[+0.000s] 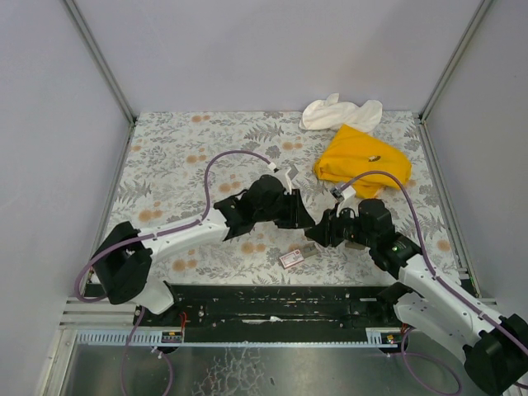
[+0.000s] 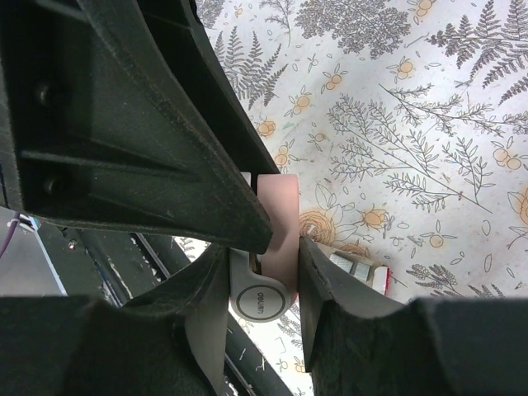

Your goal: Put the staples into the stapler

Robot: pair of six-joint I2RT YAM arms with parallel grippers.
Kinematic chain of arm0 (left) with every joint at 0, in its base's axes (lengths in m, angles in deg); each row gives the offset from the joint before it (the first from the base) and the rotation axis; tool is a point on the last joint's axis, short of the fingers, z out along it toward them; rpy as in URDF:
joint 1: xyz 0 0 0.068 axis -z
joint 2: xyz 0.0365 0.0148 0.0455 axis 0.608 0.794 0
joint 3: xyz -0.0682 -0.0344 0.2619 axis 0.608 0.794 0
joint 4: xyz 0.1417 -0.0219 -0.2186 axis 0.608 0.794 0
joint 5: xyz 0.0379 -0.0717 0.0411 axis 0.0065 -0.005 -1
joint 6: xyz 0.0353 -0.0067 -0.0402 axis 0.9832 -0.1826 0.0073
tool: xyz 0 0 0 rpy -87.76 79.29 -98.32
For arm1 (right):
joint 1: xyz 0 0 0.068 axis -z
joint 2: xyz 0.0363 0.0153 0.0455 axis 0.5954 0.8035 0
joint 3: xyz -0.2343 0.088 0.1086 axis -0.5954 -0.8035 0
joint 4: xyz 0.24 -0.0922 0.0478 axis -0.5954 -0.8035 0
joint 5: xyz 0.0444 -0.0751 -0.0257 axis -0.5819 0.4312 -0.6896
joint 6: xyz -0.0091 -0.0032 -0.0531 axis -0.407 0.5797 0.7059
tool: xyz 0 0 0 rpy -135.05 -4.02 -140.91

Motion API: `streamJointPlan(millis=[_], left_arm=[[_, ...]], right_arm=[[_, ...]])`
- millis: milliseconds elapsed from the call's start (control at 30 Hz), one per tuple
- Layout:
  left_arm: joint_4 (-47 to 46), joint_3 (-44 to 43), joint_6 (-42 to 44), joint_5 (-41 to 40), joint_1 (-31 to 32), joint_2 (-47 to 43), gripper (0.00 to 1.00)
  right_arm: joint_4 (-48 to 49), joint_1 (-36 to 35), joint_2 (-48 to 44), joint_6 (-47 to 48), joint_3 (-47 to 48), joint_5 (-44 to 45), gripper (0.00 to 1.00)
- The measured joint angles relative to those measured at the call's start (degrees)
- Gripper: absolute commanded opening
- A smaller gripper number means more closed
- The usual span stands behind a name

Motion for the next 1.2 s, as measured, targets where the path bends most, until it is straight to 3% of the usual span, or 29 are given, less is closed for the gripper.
streamJointPlan(millis=[100, 267, 300, 333, 433, 733, 800, 967, 1200], left_arm=[[-0.5, 0.7, -0.1, 0.0, 0.1, -0.9, 0.00], [-2.1, 1.7, -0.1, 0.0, 0.3, -2.5, 0.00], [-2.2, 2.0, -0.1, 0.1, 0.3, -3.0, 0.00], [-2.3, 2.5, -0.1, 0.1, 0.2, -3.5, 0.00], [-2.3, 3.9, -0.1, 0.7, -0.7, -4.4, 0.00], [-4.8, 11.2, 2.9, 4.4, -6.2, -12.0, 0.00], [-5.6, 12.5, 4.9, 5.9, -6.3, -14.8, 0.00], [-7.0, 15.5, 9.7, 12.8, -6.6, -22.8, 0.00], [-9.9, 19.3, 11.2, 23.9, -6.6, -29.2, 0.00]], right_arm=[[-0.1, -0.2, -0.7, -0.6, 0.0, 0.0, 0.20], [-0.4, -0.3, -2.7, -2.0, 0.0, 0.3, 0.64], [-0.4, -0.3, -3.0, -2.7, -0.1, 0.3, 0.82], [-0.3, -0.2, -3.4, -3.4, -0.1, 0.4, 0.89], [-0.5, -0.2, -4.7, -4.5, 0.0, 0.2, 0.99], [-4.0, -0.1, -5.9, -8.8, 3.1, -1.0, 0.99], [-3.3, 0.2, -5.9, -10.2, 3.2, -3.5, 0.99], [-1.7, 1.0, -5.4, -12.9, 4.1, -10.6, 0.88], [4.7, 1.1, -5.8, -17.3, 5.8, -19.5, 0.86]])
